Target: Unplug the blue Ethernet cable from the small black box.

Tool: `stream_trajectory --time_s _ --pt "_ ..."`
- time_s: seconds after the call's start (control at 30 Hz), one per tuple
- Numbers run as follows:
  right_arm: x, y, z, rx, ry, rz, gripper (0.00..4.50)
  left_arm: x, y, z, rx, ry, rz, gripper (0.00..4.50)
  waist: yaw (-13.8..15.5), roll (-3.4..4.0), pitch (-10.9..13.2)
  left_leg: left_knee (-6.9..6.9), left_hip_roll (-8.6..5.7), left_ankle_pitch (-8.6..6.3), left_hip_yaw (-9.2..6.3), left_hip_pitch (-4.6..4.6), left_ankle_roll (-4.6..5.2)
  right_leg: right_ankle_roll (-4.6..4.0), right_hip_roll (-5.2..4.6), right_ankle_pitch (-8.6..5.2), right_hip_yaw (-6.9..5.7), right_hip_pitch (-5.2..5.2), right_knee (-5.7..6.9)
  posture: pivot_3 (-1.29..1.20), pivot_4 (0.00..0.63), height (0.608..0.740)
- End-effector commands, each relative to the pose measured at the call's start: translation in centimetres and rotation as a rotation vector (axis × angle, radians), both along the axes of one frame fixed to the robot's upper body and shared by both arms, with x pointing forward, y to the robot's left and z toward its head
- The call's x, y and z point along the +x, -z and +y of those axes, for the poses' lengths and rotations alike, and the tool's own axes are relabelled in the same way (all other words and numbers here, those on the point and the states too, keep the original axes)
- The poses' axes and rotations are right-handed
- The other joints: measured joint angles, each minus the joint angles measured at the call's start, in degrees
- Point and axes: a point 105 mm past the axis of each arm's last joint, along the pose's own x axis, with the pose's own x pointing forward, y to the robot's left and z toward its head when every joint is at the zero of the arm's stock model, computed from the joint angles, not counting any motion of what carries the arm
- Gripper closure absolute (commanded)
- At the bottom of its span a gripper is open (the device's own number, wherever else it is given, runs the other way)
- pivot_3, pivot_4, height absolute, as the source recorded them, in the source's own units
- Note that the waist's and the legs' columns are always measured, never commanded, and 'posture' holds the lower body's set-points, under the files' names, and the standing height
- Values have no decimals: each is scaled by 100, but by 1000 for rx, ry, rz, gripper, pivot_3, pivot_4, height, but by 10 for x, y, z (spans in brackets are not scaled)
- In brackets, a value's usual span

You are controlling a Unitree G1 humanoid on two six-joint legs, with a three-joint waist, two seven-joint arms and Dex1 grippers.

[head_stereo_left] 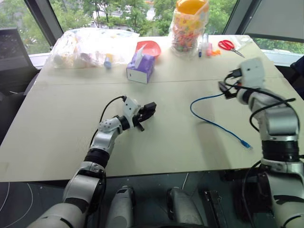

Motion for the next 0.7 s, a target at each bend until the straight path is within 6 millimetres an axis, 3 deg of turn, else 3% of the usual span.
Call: stream_trajectory --time_s 0.03,0.2,0.3,0.53,0.63,0.7 --pt "-7 -18 8 23 -45 -51 1 2 8 5 21 -21 4 3453 -4 3 -1 1 0 0 0 2 0 0 0 0 0 2 0 0 150 735" --pt "-14 -4 58 116 -275 56 0 0 15 15 39 -32 12 1234 -19 7 -4 -1 1 0 -1 8 1 5 1 3 0 5 3 0 150 735" --pt "-17 -1 75 129 -334 87 0 0 15 22 47 -46 8 73 -22 7 -4 -2 2 0 -1 10 1 4 1 2 0 6 4 0 150 735" --pt "-9 -23 117 321 -458 13 0 -5 2 48 39 -76 -17 30 -58 9 -5 -12 9 0 -1 27 1 8 8 5 0 7 14 0 150 735" --pt "-3 -43 127 332 -488 -60 0 -9 -4 55 37 -83 -26 30 -31 9 -4 -11 9 0 -4 26 1 8 9 5 -1 7 19 0 150 735" --pt "3 -68 128 358 -500 -137 0 -12 -11 60 30 -90 -39 30 -29 11 -3 -8 8 0 -1 23 1 7 7 4 0 7 18 0 150 735"
